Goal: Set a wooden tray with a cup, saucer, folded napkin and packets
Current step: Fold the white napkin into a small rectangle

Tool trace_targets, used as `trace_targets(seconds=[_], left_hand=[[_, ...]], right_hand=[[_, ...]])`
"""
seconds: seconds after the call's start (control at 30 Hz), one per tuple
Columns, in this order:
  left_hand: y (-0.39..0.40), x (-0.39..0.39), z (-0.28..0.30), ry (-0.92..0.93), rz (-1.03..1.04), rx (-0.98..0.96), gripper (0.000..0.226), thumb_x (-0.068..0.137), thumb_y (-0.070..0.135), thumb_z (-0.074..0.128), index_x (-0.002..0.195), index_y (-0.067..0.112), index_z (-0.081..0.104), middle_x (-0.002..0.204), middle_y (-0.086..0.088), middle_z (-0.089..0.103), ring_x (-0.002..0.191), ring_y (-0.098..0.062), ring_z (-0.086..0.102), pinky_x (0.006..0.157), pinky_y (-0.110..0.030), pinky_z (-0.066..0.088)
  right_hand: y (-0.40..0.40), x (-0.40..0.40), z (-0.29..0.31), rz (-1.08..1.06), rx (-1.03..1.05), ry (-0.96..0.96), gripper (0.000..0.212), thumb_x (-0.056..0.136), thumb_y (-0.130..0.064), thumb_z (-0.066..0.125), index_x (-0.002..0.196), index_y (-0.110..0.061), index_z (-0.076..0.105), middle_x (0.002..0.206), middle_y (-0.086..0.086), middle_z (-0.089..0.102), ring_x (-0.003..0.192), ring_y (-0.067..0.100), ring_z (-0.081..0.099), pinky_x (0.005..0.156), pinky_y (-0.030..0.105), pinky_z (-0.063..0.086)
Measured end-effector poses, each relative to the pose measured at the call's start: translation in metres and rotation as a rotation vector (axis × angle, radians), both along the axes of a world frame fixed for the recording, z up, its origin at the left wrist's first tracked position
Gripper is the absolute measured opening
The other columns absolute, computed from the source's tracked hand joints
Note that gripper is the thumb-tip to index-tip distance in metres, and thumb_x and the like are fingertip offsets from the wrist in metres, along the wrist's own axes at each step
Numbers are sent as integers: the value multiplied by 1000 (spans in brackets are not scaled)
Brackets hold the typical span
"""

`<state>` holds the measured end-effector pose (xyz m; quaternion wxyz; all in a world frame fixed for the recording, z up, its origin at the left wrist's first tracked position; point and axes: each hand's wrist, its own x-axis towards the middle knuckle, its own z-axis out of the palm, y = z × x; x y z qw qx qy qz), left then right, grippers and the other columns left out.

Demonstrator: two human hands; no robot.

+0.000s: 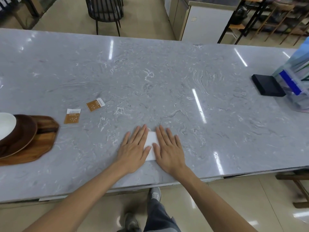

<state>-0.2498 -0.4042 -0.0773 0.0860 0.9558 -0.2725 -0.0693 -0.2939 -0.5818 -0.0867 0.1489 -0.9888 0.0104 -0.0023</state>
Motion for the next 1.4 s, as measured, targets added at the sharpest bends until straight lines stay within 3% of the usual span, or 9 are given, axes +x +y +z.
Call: trace_targets(seconds=[0.2, 0.37, 0.47, 0.8, 0.87, 1.03, 1.2, 1.3, 1.4], left_hand=[[0, 2, -3, 14, -15, 5, 70, 104, 51, 12, 160, 14, -9, 168, 1, -18, 155, -17, -18, 126, -43, -5], [-3, -11, 3, -122, -162, -11, 66, 102, 39, 8, 160, 8, 16, 169, -5, 11, 156, -20, 0, 128, -40, 6], [2, -15, 0, -73, -175, 6, 62, 106, 40, 12, 161, 13, 6, 170, 0, -1, 156, -14, -9, 127, -36, -1], [37, -60, 2, 20, -283, 16, 111, 81, 89, 29, 162, 20, -4, 168, 5, -20, 153, -11, -24, 126, -44, -9], [44, -75, 1, -15, -299, -3, 104, 86, 82, 34, 162, 20, -1, 169, 5, -16, 154, -13, -19, 126, -44, -7], [48, -93, 10, -204, -341, -92, 78, 82, 36, 69, 151, 9, 44, 161, -6, 37, 150, -27, 31, 116, -52, 37], [62, -97, 19, -85, -296, -418, 54, 84, 12, 72, 137, 19, 62, 144, 1, 60, 138, -16, 50, 118, -42, 37], [63, -89, 45, 219, -74, -641, 34, 91, 35, 63, 124, 39, 65, 113, 13, 73, 103, -5, 66, 91, -33, 54], [55, -77, 59, 461, 117, -797, 27, 94, 44, 63, 120, 39, 59, 98, 5, 74, 88, -12, 72, 78, -36, 61]], right_hand=[[0, 2, 2, 5, 21, 27, 63, 108, -48, 22, 164, -25, 6, 172, -9, 3, 160, 17, 0, 129, 47, 5], [1, -8, 3, 10, 11, -36, 61, 110, -43, 26, 164, -25, 2, 171, -9, -6, 158, 15, -11, 130, 42, 0], [0, -17, 2, 93, 20, -55, 56, 112, -37, 29, 164, -27, 9, 171, -10, -1, 159, 14, -8, 130, 41, 3], [-6, -84, 3, 334, 18, -8, 78, 103, -66, 32, 164, -26, 5, 173, -2, -1, 159, 16, -8, 130, 40, 1], [-4, -103, -1, 347, 4, -58, 76, 103, -64, 37, 164, -28, 9, 173, -2, 4, 160, 17, -3, 130, 40, 6], [-1, -117, 2, 344, 33, -201, 64, 92, -21, 73, 151, -21, 50, 161, 3, 43, 150, 29, 36, 115, 53, 43], [0, -118, 27, 320, 305, -182, 36, 100, -24, 62, 135, -24, 67, 138, -4, 67, 137, 19, 55, 119, 38, 38], [0, -109, 55, 244, 504, -60, 30, 102, -39, 53, 131, -37, 62, 102, -11, 76, 87, 7, 70, 89, 28, 56], [-2, -87, 73, 98, 677, -18, 33, 101, -45, 59, 133, -38, 55, 78, -25, 69, 67, 1, 66, 56, 13, 47]])
